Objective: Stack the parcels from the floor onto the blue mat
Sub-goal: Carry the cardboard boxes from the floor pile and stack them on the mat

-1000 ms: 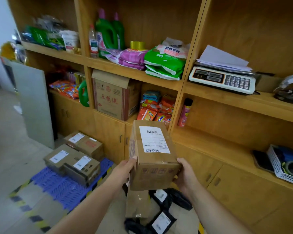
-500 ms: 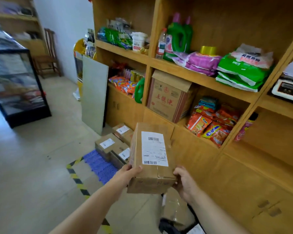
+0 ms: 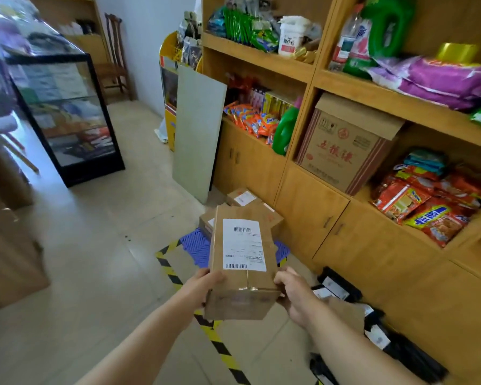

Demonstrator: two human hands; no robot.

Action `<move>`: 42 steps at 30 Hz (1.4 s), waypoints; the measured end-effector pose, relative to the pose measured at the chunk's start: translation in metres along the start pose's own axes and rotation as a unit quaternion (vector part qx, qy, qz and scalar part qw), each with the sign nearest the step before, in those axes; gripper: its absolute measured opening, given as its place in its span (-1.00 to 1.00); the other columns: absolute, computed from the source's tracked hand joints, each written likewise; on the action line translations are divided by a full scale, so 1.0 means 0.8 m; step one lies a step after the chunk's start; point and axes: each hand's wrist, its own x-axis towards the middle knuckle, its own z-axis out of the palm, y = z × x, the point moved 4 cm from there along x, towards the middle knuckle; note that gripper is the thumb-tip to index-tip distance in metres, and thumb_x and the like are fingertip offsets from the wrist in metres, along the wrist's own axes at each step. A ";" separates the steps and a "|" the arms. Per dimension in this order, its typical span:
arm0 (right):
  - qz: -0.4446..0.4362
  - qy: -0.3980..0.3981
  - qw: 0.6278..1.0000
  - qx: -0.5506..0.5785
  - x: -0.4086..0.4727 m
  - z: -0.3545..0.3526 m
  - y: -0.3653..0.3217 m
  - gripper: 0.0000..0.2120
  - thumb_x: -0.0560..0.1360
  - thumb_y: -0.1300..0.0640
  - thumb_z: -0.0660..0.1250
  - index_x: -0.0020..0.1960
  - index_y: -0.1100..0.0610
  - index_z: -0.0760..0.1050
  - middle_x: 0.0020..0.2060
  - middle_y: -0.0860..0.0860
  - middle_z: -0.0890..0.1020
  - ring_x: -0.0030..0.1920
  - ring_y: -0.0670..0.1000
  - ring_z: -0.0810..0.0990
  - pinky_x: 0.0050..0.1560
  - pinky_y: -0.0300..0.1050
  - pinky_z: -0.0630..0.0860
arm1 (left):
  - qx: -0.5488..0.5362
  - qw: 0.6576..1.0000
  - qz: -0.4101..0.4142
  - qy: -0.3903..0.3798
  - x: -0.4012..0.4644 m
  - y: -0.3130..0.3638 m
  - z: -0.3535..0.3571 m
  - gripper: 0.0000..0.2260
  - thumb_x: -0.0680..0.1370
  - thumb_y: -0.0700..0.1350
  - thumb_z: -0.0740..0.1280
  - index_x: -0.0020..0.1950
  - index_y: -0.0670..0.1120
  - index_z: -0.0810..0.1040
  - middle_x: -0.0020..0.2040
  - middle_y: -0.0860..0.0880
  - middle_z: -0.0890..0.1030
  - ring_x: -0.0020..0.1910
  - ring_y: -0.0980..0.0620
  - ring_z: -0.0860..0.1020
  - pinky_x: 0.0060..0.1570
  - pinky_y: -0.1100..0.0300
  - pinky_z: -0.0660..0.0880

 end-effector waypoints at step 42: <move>0.111 -0.024 0.974 -0.197 0.546 0.393 -0.256 -0.67 0.53 0.03 0.30 0.27 0.03 0.37 0.07 0.01 0.58 0.09 0.09 0.58 0.15 0.14 0.55 | 0.074 0.984 -0.157 -0.032 0.583 0.261 -0.363 -0.66 0.33 -0.05 0.43 0.04 -0.12 0.50 0.04 -0.15 0.60 0.08 -0.15 0.58 0.19 -0.05 0.51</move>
